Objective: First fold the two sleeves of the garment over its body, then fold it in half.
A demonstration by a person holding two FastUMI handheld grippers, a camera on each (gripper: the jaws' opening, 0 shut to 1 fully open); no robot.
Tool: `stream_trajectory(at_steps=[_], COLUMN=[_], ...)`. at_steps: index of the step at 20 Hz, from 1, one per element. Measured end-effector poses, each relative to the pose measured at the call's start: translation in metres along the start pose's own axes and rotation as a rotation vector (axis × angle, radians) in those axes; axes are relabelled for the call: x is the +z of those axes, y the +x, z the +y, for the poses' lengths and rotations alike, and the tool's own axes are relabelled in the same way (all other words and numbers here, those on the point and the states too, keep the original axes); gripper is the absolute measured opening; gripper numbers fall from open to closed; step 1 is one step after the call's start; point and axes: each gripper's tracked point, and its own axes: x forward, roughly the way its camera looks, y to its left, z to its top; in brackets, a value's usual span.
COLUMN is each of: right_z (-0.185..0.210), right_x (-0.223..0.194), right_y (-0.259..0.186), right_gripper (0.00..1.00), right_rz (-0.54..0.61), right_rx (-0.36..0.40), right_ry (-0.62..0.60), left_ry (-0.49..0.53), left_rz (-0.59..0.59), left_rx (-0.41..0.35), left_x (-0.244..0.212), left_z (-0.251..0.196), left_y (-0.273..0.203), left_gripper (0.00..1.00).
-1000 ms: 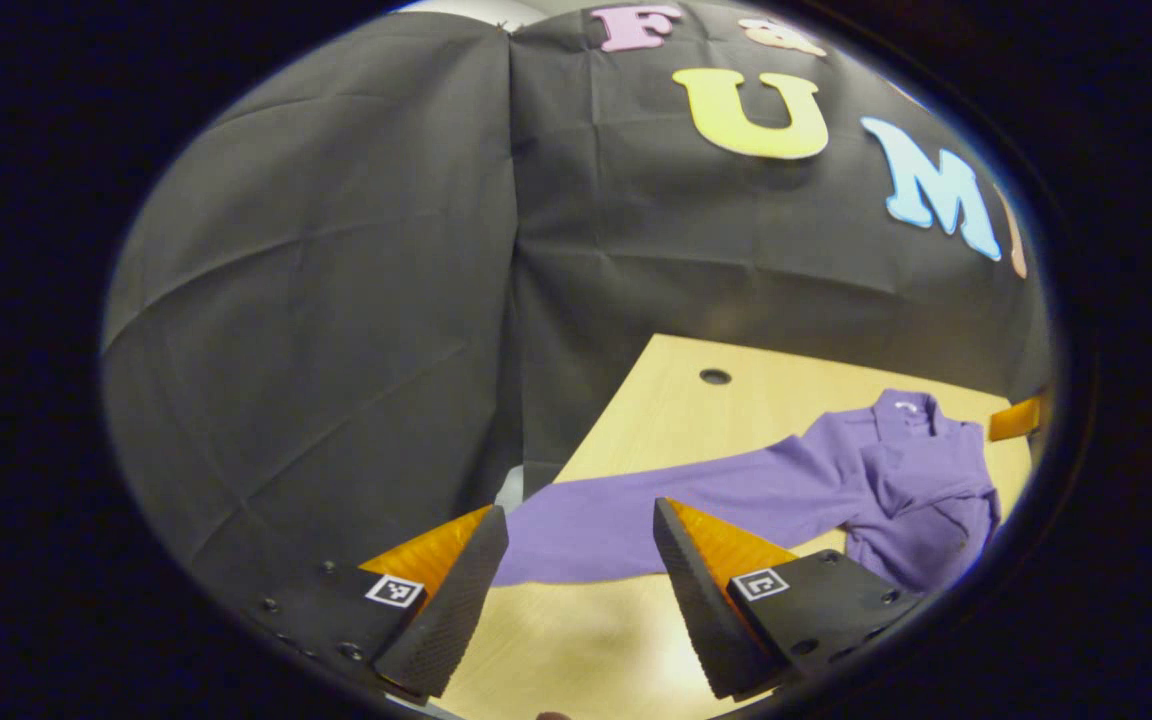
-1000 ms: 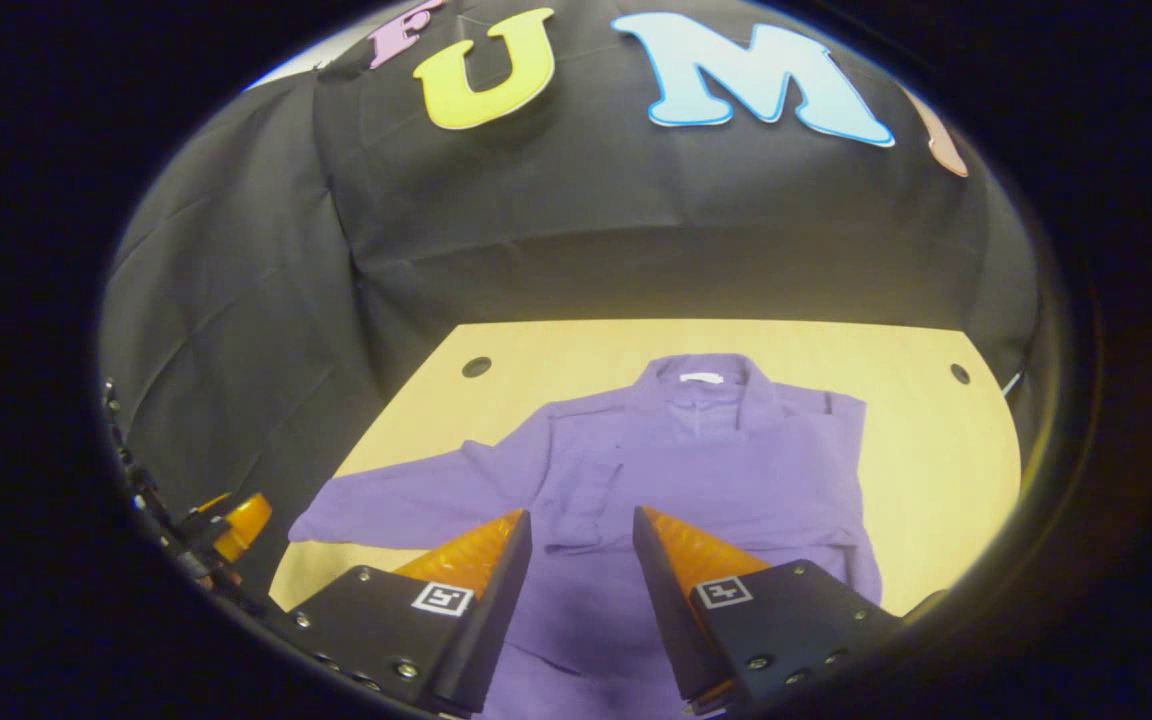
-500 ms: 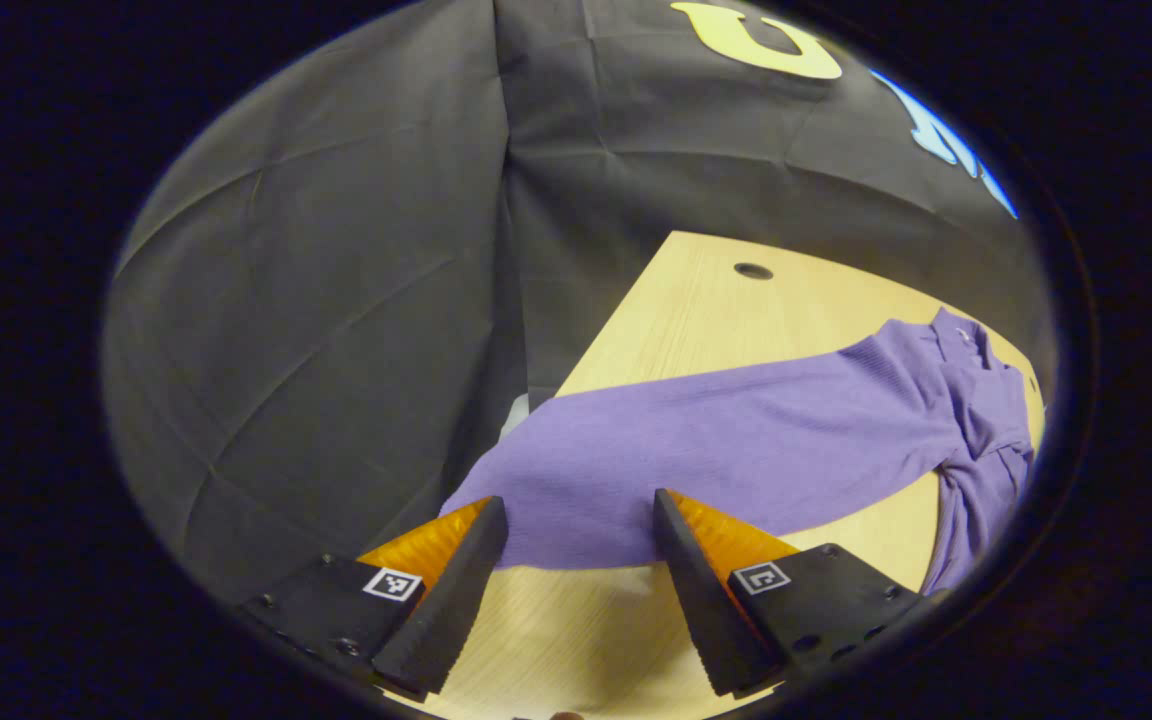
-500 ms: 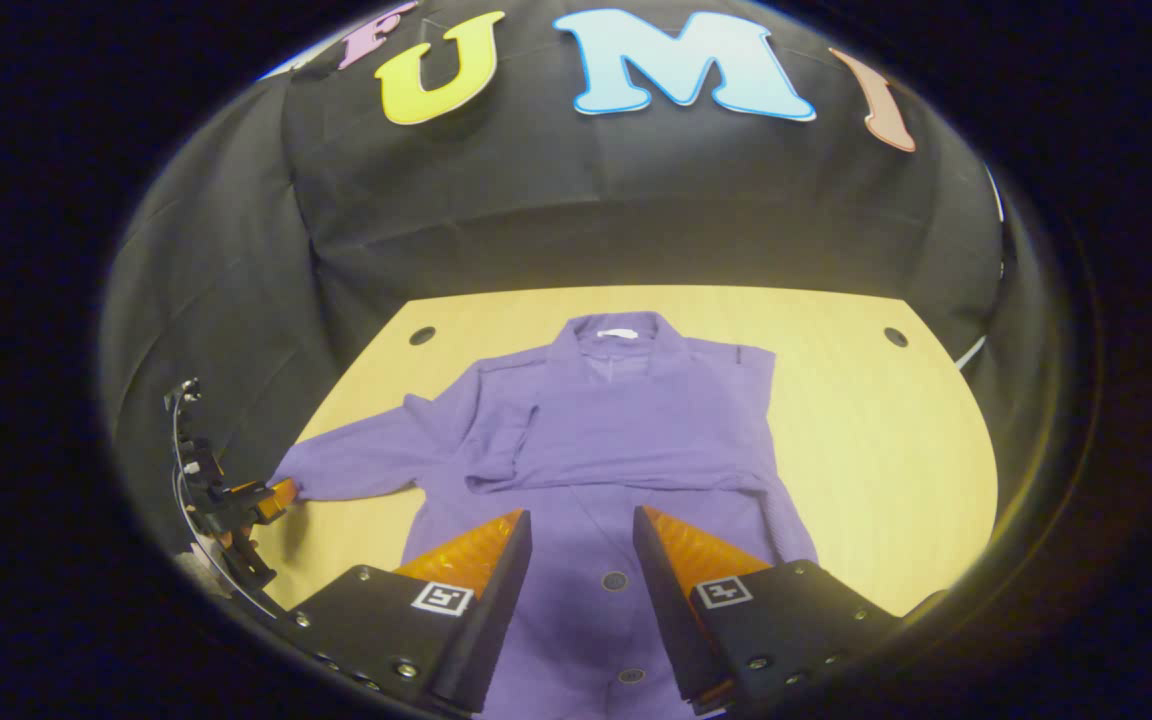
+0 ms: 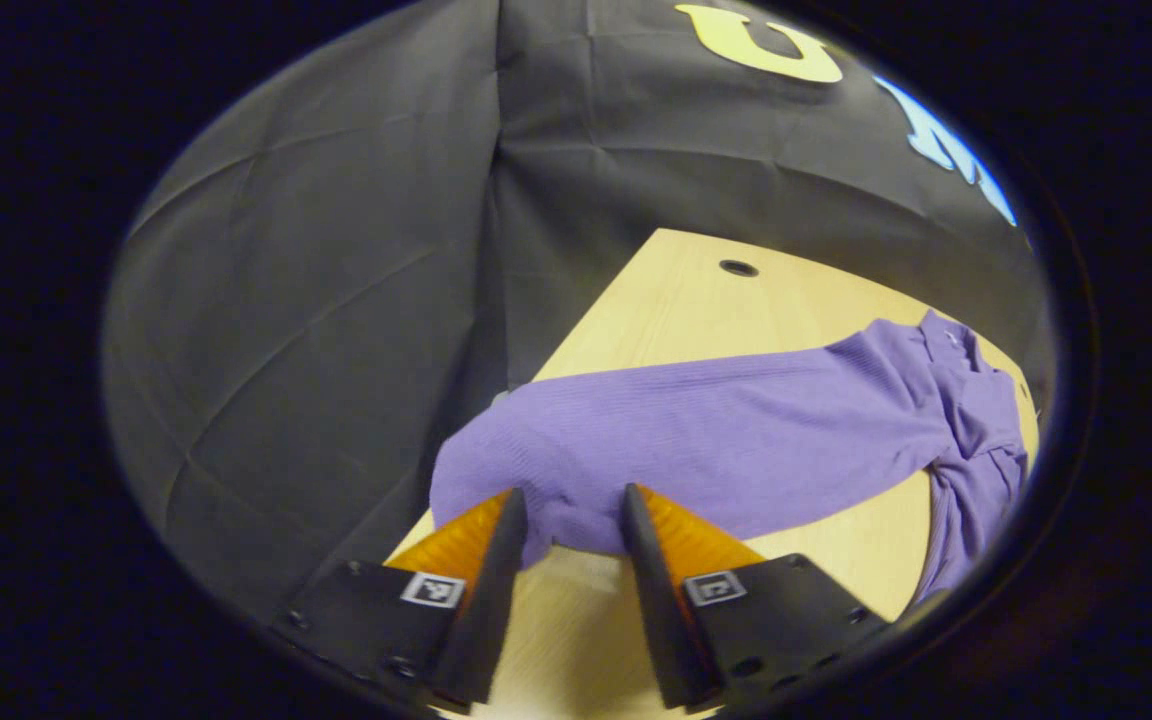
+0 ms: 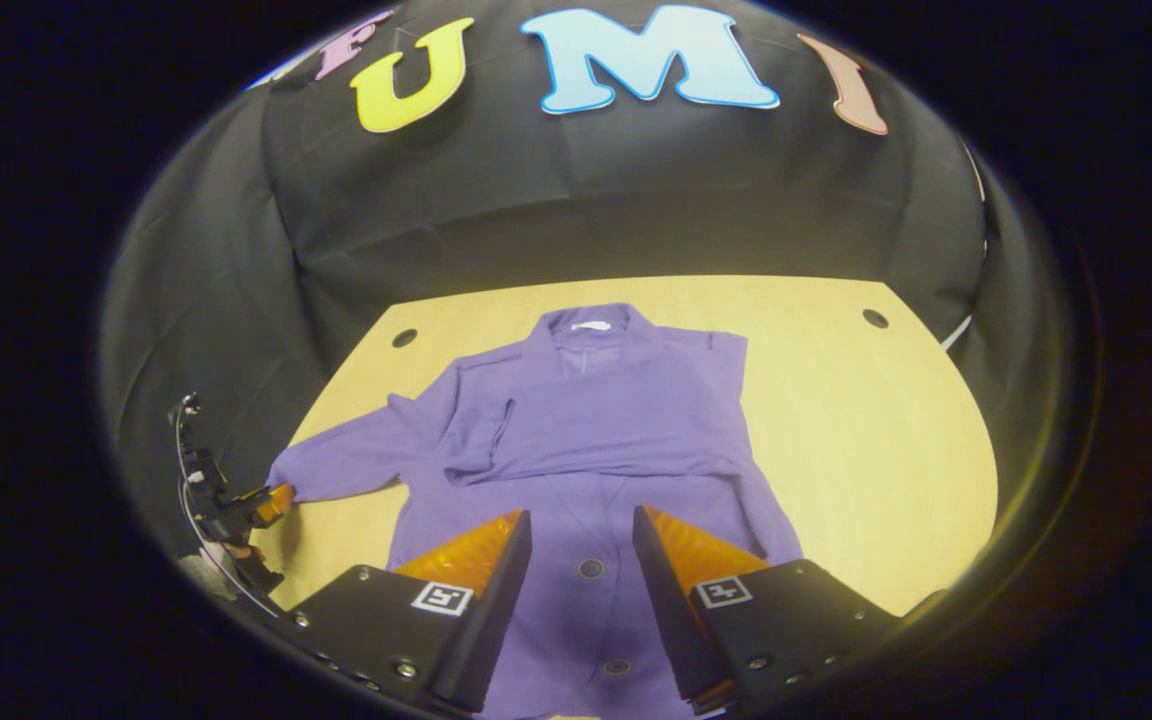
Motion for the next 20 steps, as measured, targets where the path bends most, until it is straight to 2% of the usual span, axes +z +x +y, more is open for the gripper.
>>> stream_trajectory(at_steps=[1,2,4,6,8,14,20], right_z=[0.000,0.000,-0.003,-0.009,-0.015,-0.031,-0.043], right_x=[-0.001,-0.002,-0.004,-0.004,-0.004,-0.007,-0.011], right_y=[0.000,-0.001,-0.004,-0.008,-0.011,-0.020,-0.028], right_gripper=[0.61,0.66,0.66,0.66,0.66,0.66,0.66], right_rz=[0.001,0.002,0.006,0.001,-0.001,-0.011,-0.020], right_rx=[0.002,0.002,0.003,-0.006,-0.013,-0.033,-0.041], right_ry=[0.002,0.004,0.005,0.006,0.015,0.044,0.080], left_ry=[0.008,-0.009,-0.024,-0.024,-0.035,-0.010,0.024], left_rz=[0.001,-0.016,-0.024,-0.001,0.022,0.048,-0.025], left_rx=[0.007,-0.011,0.030,0.062,0.063,0.066,-0.018], left_x=[-0.001,0.002,0.003,0.003,0.006,0.012,0.055], left_z=[-0.001,-0.004,-0.006,-0.007,-0.008,-0.016,-0.073], left_y=[0.001,0.000,0.001,0.002,0.002,-0.004,-0.018], left_gripper=[0.54,0.48,0.11,0.11,0.07,0.07,0.07])
